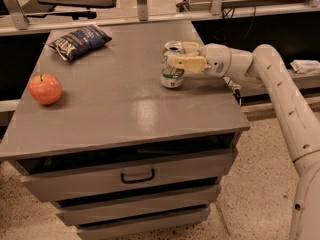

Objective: Place 7up can upright

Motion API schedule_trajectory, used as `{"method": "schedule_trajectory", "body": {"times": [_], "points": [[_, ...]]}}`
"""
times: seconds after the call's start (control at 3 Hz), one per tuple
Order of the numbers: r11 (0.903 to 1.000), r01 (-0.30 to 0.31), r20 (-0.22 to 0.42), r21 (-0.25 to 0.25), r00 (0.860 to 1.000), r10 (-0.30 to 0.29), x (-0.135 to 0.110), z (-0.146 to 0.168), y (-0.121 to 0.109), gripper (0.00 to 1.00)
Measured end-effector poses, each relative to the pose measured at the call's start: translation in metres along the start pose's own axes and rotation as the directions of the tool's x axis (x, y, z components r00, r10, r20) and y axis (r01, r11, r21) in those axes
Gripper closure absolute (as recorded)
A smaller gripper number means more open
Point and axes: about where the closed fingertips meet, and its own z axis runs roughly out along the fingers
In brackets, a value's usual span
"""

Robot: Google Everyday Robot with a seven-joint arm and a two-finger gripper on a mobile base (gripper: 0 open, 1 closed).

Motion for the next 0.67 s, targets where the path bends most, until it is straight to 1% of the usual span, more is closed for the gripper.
{"method": "schedule_trajectory", "body": {"times": [0.33, 0.67], "points": [[0.9999, 0.014, -0.037, -0.004, 0.999, -0.014, -0.0012, -0.0076, 0.0029, 0.01], [0.9988, 0.048, -0.098, -0.014, 0.994, -0.049, -0.0084, -0.0153, 0.0096, 0.00]]}}
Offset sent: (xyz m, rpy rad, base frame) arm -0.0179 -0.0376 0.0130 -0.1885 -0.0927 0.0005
